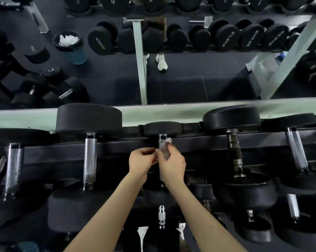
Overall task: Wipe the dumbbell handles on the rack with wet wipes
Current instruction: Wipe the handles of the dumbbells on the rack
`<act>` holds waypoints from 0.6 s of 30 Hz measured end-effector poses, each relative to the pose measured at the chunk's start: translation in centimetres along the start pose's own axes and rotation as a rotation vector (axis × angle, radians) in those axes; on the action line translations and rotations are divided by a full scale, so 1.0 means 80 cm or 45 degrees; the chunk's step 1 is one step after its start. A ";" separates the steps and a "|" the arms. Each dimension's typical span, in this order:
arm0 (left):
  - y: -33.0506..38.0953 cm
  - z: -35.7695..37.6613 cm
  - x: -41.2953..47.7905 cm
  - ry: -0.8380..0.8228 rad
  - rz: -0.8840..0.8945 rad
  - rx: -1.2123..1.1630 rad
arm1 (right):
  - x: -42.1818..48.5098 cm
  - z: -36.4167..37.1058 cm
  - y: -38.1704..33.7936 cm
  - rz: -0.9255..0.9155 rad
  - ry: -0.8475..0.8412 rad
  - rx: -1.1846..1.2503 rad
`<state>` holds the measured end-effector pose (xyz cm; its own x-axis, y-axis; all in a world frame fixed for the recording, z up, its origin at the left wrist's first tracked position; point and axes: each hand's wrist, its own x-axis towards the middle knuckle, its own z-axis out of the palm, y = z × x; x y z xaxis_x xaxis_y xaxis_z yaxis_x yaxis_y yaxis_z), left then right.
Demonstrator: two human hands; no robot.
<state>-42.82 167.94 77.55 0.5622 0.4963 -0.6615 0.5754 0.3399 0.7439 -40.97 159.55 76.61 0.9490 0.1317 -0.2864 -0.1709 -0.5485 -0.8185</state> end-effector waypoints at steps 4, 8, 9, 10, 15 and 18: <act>0.007 -0.016 -0.003 -0.257 -0.068 -0.067 | -0.002 0.003 0.006 -0.050 0.010 -0.039; 0.019 -0.021 -0.004 -0.151 -0.014 0.049 | 0.004 -0.006 0.012 -0.151 0.070 0.010; 0.022 -0.021 -0.002 -0.060 0.059 0.102 | 0.005 -0.009 0.016 -0.150 0.083 0.028; 0.027 -0.021 0.000 0.037 0.174 0.176 | 0.006 -0.013 0.019 -0.130 0.094 0.056; 0.064 -0.019 0.002 0.201 0.858 0.866 | 0.015 -0.029 0.017 -0.130 0.077 0.121; 0.080 -0.014 0.011 -0.043 0.996 1.115 | 0.018 -0.024 0.009 -0.293 -0.136 -0.142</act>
<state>-39.30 171.43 81.84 0.9516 0.3004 -0.0649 0.2709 -0.7201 0.6388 -39.24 157.75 76.55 0.9252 0.3466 -0.1547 0.0821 -0.5806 -0.8100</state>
